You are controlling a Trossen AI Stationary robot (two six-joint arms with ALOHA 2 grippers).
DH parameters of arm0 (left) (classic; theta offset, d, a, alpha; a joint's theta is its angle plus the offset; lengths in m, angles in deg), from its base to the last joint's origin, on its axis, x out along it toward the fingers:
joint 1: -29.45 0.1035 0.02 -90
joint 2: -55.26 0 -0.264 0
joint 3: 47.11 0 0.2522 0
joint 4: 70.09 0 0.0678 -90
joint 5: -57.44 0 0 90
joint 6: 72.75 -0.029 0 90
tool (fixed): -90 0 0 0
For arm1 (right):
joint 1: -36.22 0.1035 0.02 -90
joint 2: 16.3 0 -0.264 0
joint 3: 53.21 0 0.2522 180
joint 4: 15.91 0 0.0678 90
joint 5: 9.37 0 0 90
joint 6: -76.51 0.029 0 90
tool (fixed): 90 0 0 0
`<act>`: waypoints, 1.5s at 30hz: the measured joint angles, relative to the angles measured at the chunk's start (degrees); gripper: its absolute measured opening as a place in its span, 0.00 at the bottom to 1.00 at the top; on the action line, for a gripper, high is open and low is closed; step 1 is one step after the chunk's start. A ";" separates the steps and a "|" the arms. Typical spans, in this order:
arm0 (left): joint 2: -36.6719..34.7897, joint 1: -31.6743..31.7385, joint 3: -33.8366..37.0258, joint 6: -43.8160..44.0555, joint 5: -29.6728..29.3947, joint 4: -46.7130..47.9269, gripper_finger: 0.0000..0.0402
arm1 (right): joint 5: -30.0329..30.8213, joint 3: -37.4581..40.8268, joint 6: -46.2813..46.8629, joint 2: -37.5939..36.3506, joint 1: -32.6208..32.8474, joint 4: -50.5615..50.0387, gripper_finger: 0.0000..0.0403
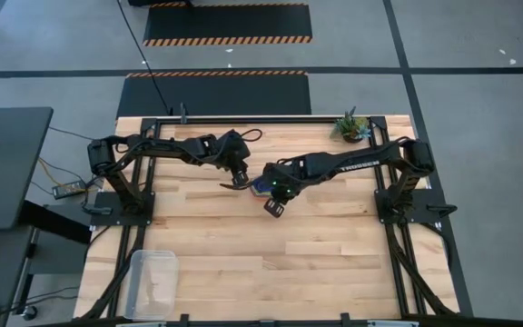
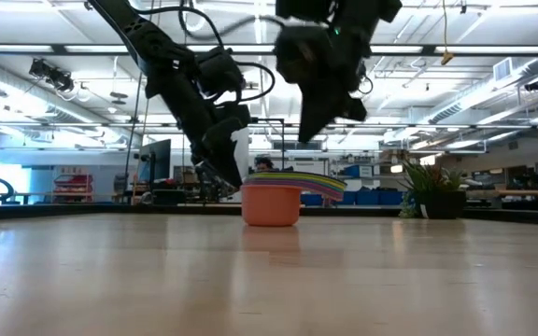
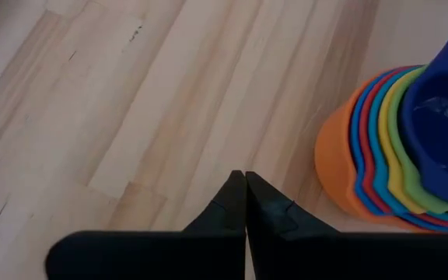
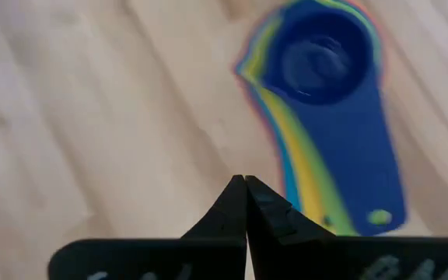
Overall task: Nest measuring cups in basket
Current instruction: Adjust the measuring cups
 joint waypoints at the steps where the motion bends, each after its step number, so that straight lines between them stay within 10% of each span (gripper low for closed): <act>1: 0.00 0.00 0.00 -0.02 0.00 0.09 0.01 | -0.27 -0.48 0.58 0.00 0.25 0.60 0.00; 45: 0.00 0.21 0.04 -2.24 -0.04 -0.52 0.01 | 16.82 -0.41 4.17 10.54 5.04 -1.86 0.00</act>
